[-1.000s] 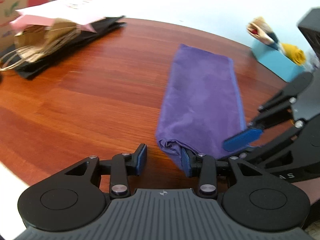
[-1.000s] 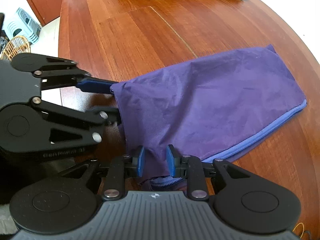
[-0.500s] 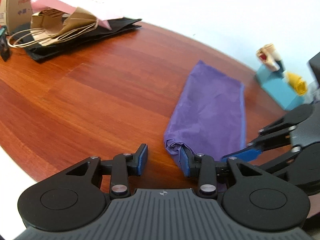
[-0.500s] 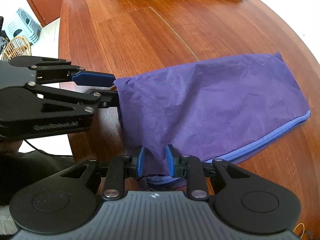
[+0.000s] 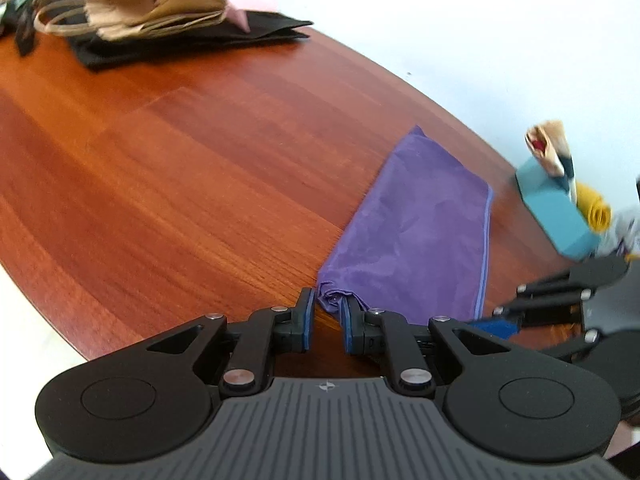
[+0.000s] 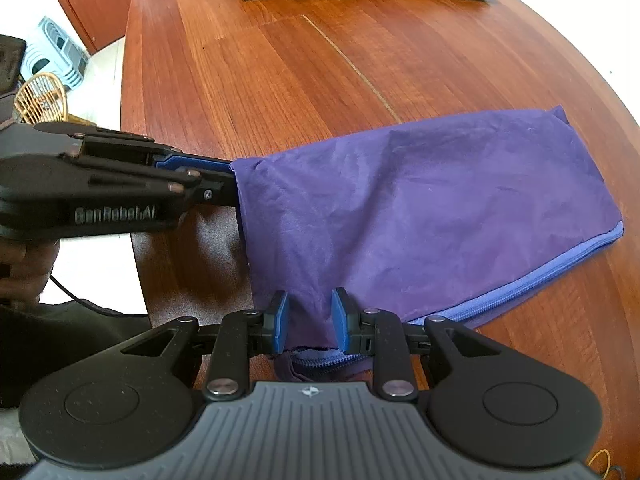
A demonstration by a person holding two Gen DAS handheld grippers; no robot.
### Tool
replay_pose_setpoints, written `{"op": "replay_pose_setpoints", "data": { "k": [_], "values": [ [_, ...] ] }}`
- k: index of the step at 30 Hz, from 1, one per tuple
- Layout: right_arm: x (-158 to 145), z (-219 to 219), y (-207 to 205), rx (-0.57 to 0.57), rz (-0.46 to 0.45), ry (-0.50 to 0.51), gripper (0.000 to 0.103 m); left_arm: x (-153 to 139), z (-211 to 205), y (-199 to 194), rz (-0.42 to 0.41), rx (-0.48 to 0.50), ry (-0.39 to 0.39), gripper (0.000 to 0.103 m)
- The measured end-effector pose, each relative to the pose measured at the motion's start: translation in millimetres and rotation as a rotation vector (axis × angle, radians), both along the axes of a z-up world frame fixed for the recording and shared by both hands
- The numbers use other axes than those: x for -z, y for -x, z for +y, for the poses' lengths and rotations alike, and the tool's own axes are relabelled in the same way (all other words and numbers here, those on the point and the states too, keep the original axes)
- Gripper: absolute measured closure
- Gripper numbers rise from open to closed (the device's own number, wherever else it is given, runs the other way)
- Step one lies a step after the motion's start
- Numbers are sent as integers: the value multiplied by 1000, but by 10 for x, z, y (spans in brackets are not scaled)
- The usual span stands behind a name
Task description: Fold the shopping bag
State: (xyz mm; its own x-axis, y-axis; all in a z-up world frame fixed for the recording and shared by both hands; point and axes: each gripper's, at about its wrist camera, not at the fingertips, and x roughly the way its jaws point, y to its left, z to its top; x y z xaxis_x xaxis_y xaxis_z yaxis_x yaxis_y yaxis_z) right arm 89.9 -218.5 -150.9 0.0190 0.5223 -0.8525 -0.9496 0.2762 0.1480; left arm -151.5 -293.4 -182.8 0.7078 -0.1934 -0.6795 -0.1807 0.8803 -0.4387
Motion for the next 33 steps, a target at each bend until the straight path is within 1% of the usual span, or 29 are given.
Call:
{"op": "replay_pose_setpoints", "data": {
  "k": [2, 3, 5, 9, 12, 15, 17, 19, 22, 24, 26, 28, 30, 33],
  "values": [
    [1, -7, 2, 0, 0, -6, 74, 5, 15, 0, 0, 0, 10, 86],
    [5, -13, 0, 0, 1, -10, 74, -3, 12, -8, -2, 14, 2, 86],
    [10, -7, 0, -5, -3, -10, 74, -33, 5, -32, -6, 59, -19, 86],
    [8, 1, 0, -18, -11, -9, 74, -78, 82, -42, -10, 150, -19, 85],
    [9, 0, -9, -21, -8, -14, 73, -137, 121, 9, -7, 233, -78, 84],
    [5, -8, -1, -17, -3, -19, 69, -236, 144, 87, -41, 322, -140, 84],
    [5, -20, 6, -8, 1, -27, 69, -326, 125, 70, -67, 388, -208, 84],
    [6, -25, 16, 0, 1, -37, 69, -368, 109, 16, -78, 432, -233, 85],
    [11, -28, 24, 12, 5, -47, 68, -420, 53, -129, -91, 510, -248, 87],
    [13, -30, 29, 18, 4, -49, 68, -437, -16, -248, -98, 582, -268, 94],
    [20, -26, 27, 26, 7, -51, 67, -426, -131, -398, -103, 677, -298, 95],
    [27, -36, 28, 44, 15, -61, 67, -397, -193, -483, -94, 723, -295, 96],
    [33, -42, 25, 50, 18, -66, 66, -335, -239, -611, -78, 796, -292, 96],
    [43, -51, 17, 54, 24, -72, 66, -272, -260, -702, -63, 861, -294, 96]
  ]
}}
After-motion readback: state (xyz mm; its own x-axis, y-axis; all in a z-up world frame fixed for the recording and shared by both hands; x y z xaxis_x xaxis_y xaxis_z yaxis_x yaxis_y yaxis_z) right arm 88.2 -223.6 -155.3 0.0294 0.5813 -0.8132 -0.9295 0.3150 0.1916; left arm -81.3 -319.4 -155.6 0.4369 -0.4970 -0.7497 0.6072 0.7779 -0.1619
